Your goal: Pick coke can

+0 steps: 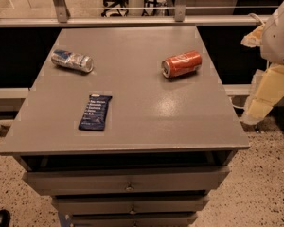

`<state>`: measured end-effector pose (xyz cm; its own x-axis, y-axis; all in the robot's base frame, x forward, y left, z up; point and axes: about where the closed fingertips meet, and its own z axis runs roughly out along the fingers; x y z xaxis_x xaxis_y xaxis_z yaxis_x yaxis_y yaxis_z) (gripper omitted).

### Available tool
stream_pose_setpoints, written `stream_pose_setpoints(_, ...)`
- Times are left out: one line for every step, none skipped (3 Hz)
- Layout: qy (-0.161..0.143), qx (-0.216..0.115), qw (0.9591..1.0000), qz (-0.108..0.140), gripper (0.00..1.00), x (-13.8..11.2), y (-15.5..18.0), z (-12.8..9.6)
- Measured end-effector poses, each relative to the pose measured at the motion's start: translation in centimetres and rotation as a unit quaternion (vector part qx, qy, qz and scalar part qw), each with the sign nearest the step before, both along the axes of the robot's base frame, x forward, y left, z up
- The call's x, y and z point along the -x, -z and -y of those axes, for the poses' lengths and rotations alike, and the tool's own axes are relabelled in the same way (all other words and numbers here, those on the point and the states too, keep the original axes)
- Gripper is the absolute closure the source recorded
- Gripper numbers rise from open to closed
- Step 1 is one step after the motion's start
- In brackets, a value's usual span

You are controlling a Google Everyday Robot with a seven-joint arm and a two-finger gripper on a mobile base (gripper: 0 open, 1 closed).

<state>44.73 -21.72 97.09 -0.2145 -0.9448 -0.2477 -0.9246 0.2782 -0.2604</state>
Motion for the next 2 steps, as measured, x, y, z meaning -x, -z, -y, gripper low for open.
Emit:
stream_pose_setpoints(0.0,-0.035,0.9992,0.021,0.0,-2.9,1.2,0.5)
stream_pose_setpoints(-0.007,-0.076,0.996,0.045,0.0,-7.7,2.7,0.5)
